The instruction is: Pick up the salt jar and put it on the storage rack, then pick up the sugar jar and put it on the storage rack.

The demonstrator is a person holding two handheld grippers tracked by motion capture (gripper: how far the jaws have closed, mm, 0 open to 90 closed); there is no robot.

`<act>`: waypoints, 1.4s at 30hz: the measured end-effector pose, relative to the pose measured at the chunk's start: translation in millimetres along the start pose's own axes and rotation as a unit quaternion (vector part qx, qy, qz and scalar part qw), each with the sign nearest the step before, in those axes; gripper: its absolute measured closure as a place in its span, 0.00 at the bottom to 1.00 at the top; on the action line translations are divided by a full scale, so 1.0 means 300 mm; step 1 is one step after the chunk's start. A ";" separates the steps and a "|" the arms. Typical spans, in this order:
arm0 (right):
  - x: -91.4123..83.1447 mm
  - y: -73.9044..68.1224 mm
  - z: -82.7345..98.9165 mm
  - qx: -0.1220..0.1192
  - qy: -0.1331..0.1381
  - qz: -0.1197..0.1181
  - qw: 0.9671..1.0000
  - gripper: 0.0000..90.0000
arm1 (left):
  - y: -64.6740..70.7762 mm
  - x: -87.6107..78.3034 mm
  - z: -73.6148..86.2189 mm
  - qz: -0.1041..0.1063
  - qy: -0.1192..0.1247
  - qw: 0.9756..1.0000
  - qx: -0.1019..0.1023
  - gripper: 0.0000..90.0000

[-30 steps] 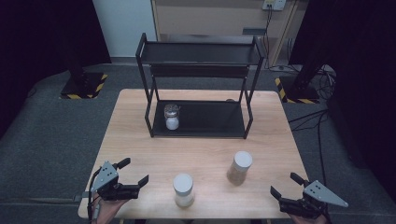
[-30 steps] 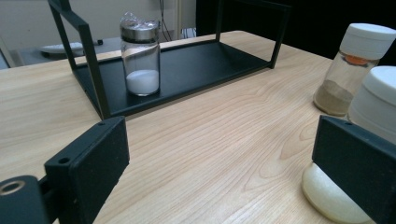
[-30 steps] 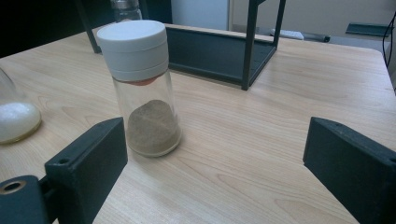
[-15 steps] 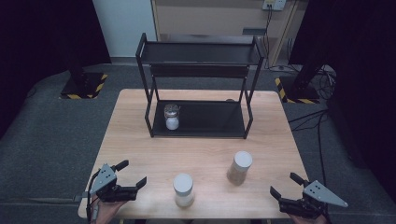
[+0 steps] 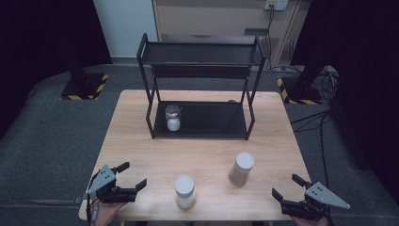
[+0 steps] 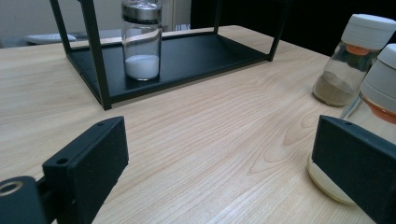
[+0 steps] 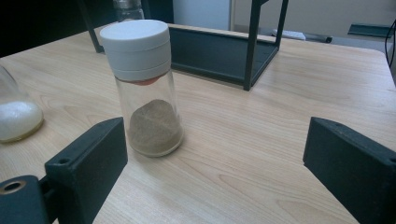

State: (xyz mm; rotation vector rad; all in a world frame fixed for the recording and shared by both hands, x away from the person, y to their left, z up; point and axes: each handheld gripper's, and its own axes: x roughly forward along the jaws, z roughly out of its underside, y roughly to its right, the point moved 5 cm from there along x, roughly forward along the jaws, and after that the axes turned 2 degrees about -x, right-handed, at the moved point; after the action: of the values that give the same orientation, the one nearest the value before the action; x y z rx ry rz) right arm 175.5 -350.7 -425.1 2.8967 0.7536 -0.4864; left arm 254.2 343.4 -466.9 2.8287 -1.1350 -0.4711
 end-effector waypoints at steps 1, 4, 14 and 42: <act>0.000 0.000 0.000 0.000 0.000 0.000 1.000 0.07 | -0.001 -0.001 0.001 0.000 0.001 1.000 -0.001 0.03; 0.001 0.000 0.000 0.001 0.000 0.000 1.000 0.07 | -0.002 0.000 0.001 -0.002 -0.001 1.000 0.002 0.03; 0.002 0.002 0.001 0.002 0.000 -0.001 1.000 0.07 | 0.006 0.004 -0.003 0.001 -0.008 1.000 0.010 0.03; 0.000 -0.013 -0.018 -0.008 0.003 -0.005 1.000 0.07 | -0.002 0.009 -0.001 0.012 -0.011 1.000 0.007 0.03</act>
State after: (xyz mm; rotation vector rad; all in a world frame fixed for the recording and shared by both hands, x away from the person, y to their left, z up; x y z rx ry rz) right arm 175.1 -346.4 -419.9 2.8827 0.7680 -0.4719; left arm 256.6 342.0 -467.4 2.8250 -1.1799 -0.4958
